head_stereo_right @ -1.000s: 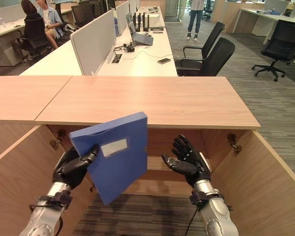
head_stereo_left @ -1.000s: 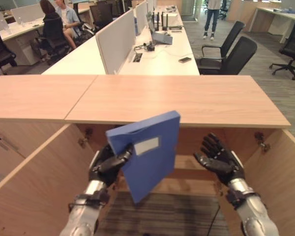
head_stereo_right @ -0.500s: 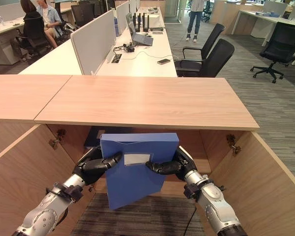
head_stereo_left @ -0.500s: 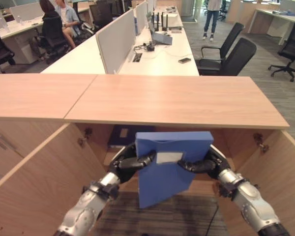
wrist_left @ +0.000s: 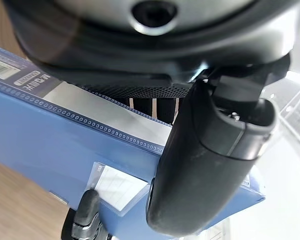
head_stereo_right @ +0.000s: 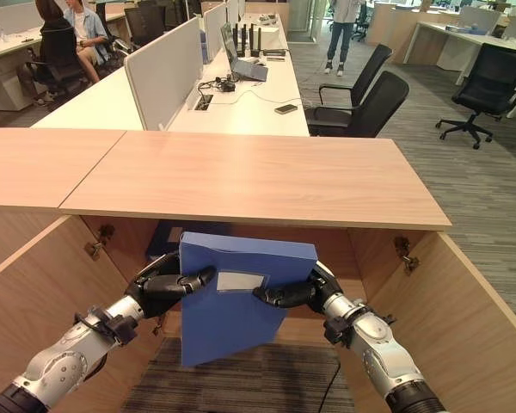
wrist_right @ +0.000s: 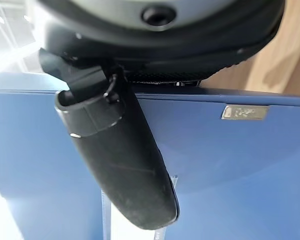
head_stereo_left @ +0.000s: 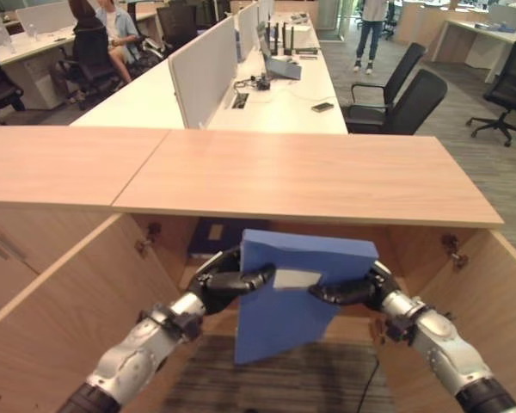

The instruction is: Put the empty folder in the office cabinet

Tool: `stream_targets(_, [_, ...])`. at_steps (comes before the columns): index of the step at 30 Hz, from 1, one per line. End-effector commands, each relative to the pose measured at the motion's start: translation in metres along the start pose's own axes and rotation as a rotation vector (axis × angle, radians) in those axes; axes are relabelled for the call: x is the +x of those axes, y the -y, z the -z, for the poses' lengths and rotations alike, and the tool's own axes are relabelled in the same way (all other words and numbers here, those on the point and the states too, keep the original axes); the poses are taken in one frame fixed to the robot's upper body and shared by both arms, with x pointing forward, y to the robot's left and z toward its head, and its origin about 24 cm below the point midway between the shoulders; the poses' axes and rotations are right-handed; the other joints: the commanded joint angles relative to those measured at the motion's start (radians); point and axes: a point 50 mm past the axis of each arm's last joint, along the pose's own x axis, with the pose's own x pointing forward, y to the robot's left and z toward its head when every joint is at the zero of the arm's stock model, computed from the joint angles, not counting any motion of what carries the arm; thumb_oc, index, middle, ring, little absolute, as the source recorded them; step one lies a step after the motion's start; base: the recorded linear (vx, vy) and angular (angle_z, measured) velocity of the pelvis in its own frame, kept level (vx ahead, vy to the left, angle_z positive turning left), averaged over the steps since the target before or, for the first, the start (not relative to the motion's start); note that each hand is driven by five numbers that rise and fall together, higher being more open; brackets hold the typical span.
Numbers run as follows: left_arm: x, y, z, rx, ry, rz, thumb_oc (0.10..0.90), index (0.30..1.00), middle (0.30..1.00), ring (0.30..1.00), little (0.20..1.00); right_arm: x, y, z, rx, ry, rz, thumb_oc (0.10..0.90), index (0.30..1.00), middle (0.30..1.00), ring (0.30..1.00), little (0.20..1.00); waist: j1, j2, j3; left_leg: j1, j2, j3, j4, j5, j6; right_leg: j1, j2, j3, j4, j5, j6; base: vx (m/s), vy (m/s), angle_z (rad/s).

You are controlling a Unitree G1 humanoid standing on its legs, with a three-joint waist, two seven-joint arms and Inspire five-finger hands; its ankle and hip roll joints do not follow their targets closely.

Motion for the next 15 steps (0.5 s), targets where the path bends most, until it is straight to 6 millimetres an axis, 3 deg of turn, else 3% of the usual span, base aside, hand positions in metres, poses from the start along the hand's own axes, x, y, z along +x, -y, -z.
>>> stream_targets(1, [0.044, 0.104, -0.013, -0.078, 0.084, 0.672, 0.400, 0.300, 0.300, 0.300, 0.300, 0.051, -0.059, -0.054, 0.070, 0.259, -0.334, 0.400, 0.300, 0.300, 0.300, 0.300, 0.009, -0.006, -0.075, 0.011, 0.032, 0.016, -0.004, -0.090, -0.041, -0.056, -0.016, -0.082, -0.001, 0.039, 0.038, 0.00, 0.000, 0.00])
stream_targets(3, [0.044, 0.102, -0.011, -0.092, 0.099, 0.647, 0.400, 0.300, 0.300, 0.300, 0.300, 0.051, -0.066, -0.038, 0.178, 0.247, -0.329, 0.400, 0.300, 0.300, 0.300, 0.300, 0.007, -0.005, -0.073, 0.012, 0.033, 0.019, -0.004, -0.089, -0.041, -0.055, -0.016, -0.082, -0.001, 0.040, 0.037, 0.00, 0.000, 0.00])
stream_targets(4, [0.044, 0.100, -0.009, -0.098, 0.108, 0.625, 0.576, 0.564, 0.564, 0.564, 0.564, 0.050, -0.069, -0.029, 0.238, 0.237, -0.319, 0.400, 0.300, 0.300, 0.300, 0.300, 0.005, -0.004, -0.073, 0.013, 0.032, 0.020, -0.004, -0.089, -0.041, -0.055, -0.016, -0.082, -0.001, 0.040, 0.036, 0.00, 0.000, 0.00])
stream_targets(5, [0.043, 0.095, -0.006, -0.106, 0.113, 0.583, 0.610, 0.615, 0.615, 0.615, 0.615, 0.047, -0.070, -0.017, 0.313, 0.231, -0.284, 0.400, 0.300, 0.300, 0.300, 0.300, 0.002, -0.003, -0.071, 0.013, 0.032, 0.020, -0.004, -0.089, -0.041, -0.056, -0.017, -0.081, -0.001, 0.041, 0.036, 0.00, 0.000, 0.00])
stream_targets(6, [0.042, 0.088, -0.002, -0.108, 0.112, 0.530, 0.800, 0.900, 0.900, 0.900, 0.900, 0.044, -0.068, -0.006, 0.380, 0.221, -0.235, 0.400, 0.300, 0.300, 0.300, 0.300, 0.000, -0.001, -0.070, 0.014, 0.033, 0.021, -0.004, -0.089, -0.041, -0.055, -0.017, -0.083, -0.001, 0.042, 0.036, 0.00, 0.000, 0.00])
stream_targets(10, [0.032, 0.063, 0.005, -0.058, 0.099, 0.355, 0.800, 0.900, 0.900, 0.900, 0.900, 0.032, -0.066, 0.033, 0.536, 0.127, -0.103, 0.400, 0.300, 0.300, 0.300, 0.300, -0.006, 0.002, -0.070, 0.017, 0.032, 0.023, -0.004, -0.090, -0.042, -0.057, -0.018, -0.081, -0.001, 0.042, 0.035, 0.00, 0.000, 0.00])
stream_targets(15, [0.017, 0.029, 0.012, 0.074, 0.059, 0.159, 0.800, 0.900, 0.900, 0.900, 0.900, 0.018, -0.066, 0.062, 0.667, 0.065, 0.006, 0.400, 0.300, 0.300, 0.300, 0.300, -0.006, 0.003, -0.070, 0.019, 0.032, 0.024, -0.004, -0.093, -0.043, -0.056, -0.020, -0.081, -0.001, 0.042, 0.037, 0.00, 0.008, 0.00])
